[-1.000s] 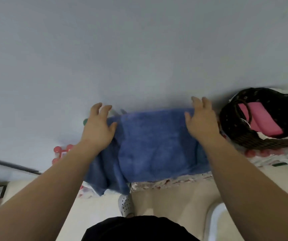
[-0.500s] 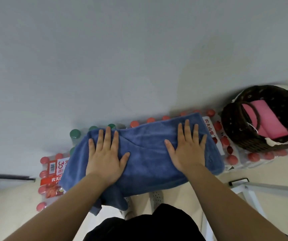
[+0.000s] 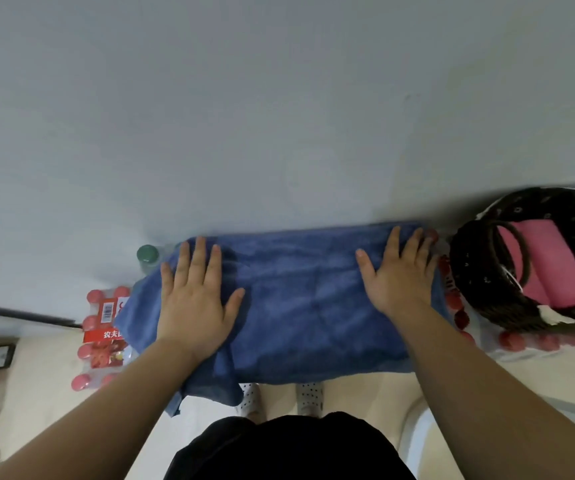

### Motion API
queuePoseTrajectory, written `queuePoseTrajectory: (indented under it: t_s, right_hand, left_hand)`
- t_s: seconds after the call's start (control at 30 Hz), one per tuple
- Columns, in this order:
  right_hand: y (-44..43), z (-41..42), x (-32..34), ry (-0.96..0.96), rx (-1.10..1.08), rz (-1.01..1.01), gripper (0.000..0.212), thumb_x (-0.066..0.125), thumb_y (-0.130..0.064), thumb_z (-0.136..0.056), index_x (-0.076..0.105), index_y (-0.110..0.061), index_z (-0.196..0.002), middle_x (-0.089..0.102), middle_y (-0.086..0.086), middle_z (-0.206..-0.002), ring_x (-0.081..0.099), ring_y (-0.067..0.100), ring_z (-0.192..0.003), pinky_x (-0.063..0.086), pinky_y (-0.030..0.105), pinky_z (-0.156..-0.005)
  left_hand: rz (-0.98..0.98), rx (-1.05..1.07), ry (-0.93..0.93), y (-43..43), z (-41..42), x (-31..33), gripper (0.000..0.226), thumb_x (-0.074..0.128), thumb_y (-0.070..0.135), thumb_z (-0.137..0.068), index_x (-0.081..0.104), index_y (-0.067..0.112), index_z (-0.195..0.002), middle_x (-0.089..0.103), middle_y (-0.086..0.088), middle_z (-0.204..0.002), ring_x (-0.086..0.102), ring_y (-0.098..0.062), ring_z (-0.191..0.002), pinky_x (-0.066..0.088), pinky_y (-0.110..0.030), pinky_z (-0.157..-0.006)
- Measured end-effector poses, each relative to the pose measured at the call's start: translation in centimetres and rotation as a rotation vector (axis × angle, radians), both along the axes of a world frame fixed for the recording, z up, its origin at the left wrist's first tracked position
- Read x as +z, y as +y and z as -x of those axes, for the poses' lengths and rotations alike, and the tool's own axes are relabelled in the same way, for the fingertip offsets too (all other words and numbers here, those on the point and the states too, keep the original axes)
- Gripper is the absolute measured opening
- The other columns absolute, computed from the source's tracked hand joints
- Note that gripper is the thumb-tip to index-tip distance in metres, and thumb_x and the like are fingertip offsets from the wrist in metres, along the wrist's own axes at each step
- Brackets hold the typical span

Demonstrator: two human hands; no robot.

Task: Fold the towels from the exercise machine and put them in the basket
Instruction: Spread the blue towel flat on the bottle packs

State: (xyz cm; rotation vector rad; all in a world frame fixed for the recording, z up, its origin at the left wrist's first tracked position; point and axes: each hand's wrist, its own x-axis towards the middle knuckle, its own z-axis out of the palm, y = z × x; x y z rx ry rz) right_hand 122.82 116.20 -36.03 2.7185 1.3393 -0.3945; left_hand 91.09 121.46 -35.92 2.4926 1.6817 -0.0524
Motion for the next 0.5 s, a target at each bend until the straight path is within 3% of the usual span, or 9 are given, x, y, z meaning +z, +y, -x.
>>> queuePoseTrajectory:
  t_s: [0.1, 0.23, 0.33, 0.5]
  right_hand:
    - [-0.2, 2.0, 0.8, -0.052, 0.134, -0.074, 0.096, 0.004, -0.076, -0.089, 0.001, -0.010, -0.159, -0.003, 0.029, -0.162, -0.005, 0.046, -0.149, -0.005, 0.062, -0.119]
    - [-1.0, 6.5, 0.7, 0.013, 0.441, -0.072, 0.084, 0.001, -0.076, -0.089, -0.012, -0.028, -0.157, -0.019, 0.017, -0.163, -0.021, 0.040, -0.149, -0.020, 0.062, -0.114]
    - [-1.3, 7.0, -0.3, 0.009, 0.527, 0.024, 0.081, -0.004, -0.076, -0.086, -0.014, -0.036, -0.156, -0.027, 0.011, -0.162, -0.022, 0.040, -0.148, -0.016, 0.064, -0.115]
    - [-1.1, 6.9, -0.4, 0.005, 0.567, 0.000, 0.086, -0.001, -0.077, -0.087, -0.008, -0.029, -0.157, -0.020, 0.016, -0.163, -0.021, 0.041, -0.148, -0.015, 0.067, -0.113]
  left_hand:
    - [0.042, 0.154, -0.004, -2.3, 0.5, 0.3, 0.083, 0.016, 0.063, -0.092, 0.021, 0.011, -0.156, 0.011, -0.015, -0.165, 0.003, -0.036, -0.152, 0.005, -0.060, -0.120]
    - [0.065, 0.297, -0.012, -4.6, 1.0, 0.0, 0.079, 0.012, 0.061, -0.092, 0.022, 0.016, -0.156, 0.009, -0.011, -0.166, 0.000, -0.036, -0.152, 0.002, -0.060, -0.119]
    - [0.018, 0.430, -0.112, -5.2, 1.6, 0.2, 0.070, 0.024, 0.053, -0.094, 0.028, 0.018, -0.154, 0.020, -0.012, -0.163, 0.011, -0.037, -0.151, 0.006, -0.059, -0.119]
    - [-0.035, 0.793, -0.282, -5.3, 4.1, 1.0, 0.062, 0.049, 0.044, -0.096, 0.039, 0.008, -0.146, 0.041, -0.020, -0.149, 0.034, -0.041, -0.137, 0.026, -0.052, -0.116]
